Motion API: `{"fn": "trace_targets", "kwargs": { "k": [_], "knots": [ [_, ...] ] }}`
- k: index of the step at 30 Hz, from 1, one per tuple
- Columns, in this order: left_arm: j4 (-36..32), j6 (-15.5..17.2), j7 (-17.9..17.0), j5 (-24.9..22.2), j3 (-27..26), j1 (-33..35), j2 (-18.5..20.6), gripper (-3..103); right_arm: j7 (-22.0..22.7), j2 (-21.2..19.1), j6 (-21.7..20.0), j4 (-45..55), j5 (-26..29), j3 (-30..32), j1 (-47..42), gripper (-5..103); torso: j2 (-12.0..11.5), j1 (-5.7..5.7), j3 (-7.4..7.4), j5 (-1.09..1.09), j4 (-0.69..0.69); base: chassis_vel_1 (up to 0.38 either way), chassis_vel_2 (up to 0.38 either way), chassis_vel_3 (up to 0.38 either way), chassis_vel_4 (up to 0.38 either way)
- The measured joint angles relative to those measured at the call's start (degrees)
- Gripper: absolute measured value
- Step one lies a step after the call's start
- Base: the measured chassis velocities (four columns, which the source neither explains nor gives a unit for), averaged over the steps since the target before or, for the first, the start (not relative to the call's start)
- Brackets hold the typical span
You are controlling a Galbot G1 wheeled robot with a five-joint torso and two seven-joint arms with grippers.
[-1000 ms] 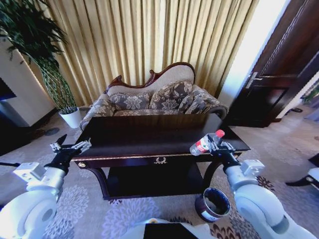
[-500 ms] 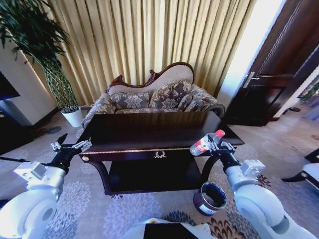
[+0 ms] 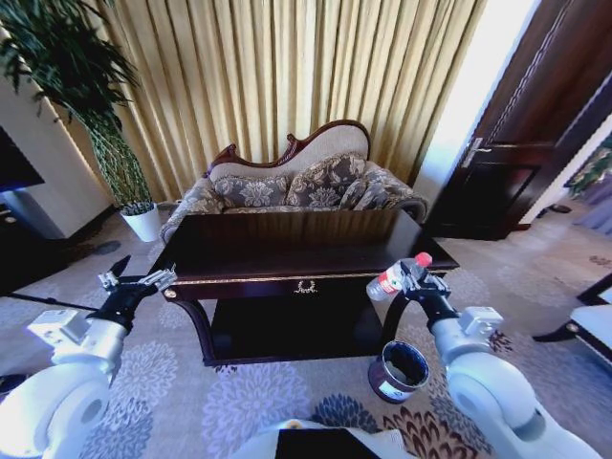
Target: Move to the front of the table and place the trash on the table into the trash bin.
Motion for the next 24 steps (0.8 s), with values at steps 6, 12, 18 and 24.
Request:
{"fn": "trace_targets", "kwargs": {
  "k": [6, 12, 18, 24],
  "knots": [
    [0.0, 0.03, 0.02, -0.01, -0.06, 0.14, -0.34, 100, -0.11, 0.96, 0.83, -14.38, -0.44, -1.74, 4.41, 32, -0.01, 0.01, 0.01, 0.02, 0.0, 0.0, 0.0, 0.0, 0.0],
    [0.01, 0.26, 0.17, 0.01, -0.05, 0.06, -0.46, 100, -0.45, 1.8, 1.86, -28.6, -3.89, -5.06, 10.76, 32, 0.0, 0.01, 0.01, 0.0, 0.02, 0.0, 0.0, 0.0, 0.0],
    [0.01, 0.39, 0.19, 0.06, 0.08, 0.14, -0.91, 100, -2.08, 3.02, 4.11, -43.13, -6.83, -6.81, 16.38, 32, -0.01, 0.01, 0.01, 0.01, 0.01, 0.0, 0.0, 0.0, 0.0],
    [0.01, 0.39, 0.18, 0.62, 0.49, 0.4, -1.19, 100, -4.22, 4.15, 6.58, -53.58, -9.23, -7.04, 18.68, 32, 0.0, 0.0, 0.0, 0.01, -0.01, 0.0, 0.0, 0.0, 0.0]
  ]
}}
